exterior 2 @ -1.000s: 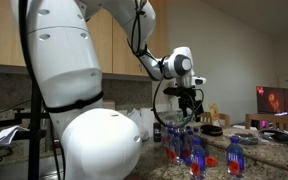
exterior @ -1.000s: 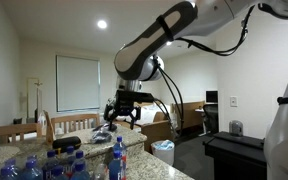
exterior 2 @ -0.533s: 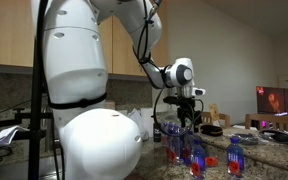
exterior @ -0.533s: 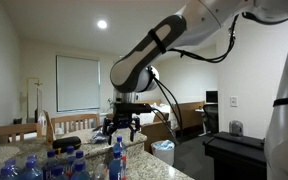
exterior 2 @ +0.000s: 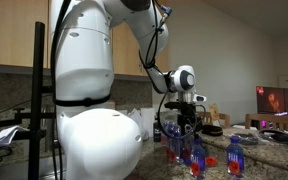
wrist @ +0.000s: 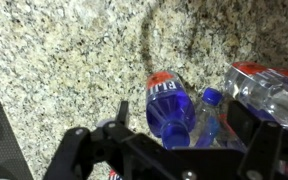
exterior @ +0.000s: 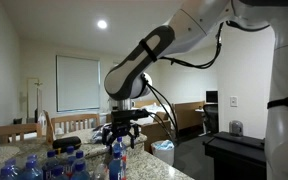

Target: Move the water bottles to the right

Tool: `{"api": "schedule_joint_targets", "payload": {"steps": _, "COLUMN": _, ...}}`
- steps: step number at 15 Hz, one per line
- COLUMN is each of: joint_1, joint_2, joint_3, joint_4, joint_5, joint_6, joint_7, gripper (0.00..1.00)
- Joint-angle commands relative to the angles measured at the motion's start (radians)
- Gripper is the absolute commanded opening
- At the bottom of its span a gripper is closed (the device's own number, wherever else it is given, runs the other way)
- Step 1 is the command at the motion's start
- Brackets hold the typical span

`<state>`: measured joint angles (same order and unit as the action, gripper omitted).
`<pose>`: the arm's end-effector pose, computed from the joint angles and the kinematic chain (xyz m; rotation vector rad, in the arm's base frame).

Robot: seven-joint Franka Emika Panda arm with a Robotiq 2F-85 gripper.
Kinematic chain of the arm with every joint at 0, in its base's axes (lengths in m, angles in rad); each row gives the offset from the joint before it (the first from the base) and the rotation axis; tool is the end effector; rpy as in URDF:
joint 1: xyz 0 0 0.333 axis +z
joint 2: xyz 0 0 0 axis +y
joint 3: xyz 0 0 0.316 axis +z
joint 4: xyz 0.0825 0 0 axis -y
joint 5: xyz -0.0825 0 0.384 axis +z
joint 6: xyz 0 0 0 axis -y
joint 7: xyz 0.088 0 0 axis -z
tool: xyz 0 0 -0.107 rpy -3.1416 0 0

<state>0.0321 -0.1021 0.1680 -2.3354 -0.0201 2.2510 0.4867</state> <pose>0.4835 0.0979 0.3785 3.0865 -0.4268 0.0409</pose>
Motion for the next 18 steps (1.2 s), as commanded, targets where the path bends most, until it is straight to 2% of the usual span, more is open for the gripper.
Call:
{"api": "schedule_joint_targets", "payload": {"steps": 1, "joint_1": 0.023, "joint_2": 0.04, "joint_3": -0.017, "joint_4": 0.028, "joint_5": 0.006, "joint_6": -0.004, "joint_7": -0.035, "gripper": 1.0}}
{"api": "schedule_joint_targets", "payload": {"steps": 10, "joint_1": 0.031, "joint_2": 0.084, "joint_3": -0.048, "joint_4": 0.059, "joint_5": 0.0, "joint_6": 0.021, "joint_7": -0.033, "gripper": 1.0}}
{"api": "schedule_joint_targets", "payload": {"steps": 11, "joint_1": 0.03, "joint_2": 0.088, "joint_3": -0.052, "joint_4": 0.062, "joint_5": 0.002, "joint_6": 0.023, "joint_7": -0.034, "gripper": 0.9}}
{"api": "schedule_joint_targets", "payload": {"steps": 12, "joint_1": 0.03, "joint_2": 0.091, "joint_3": -0.056, "joint_4": 0.064, "joint_5": 0.002, "joint_6": 0.024, "joint_7": -0.033, "gripper": 0.74}}
{"api": "schedule_joint_targets", "payload": {"steps": 18, "joint_1": 0.033, "joint_2": 0.103, "joint_3": -0.066, "joint_4": 0.082, "joint_5": -0.004, "joint_6": 0.019, "joint_7": -0.03, "gripper": 0.34}}
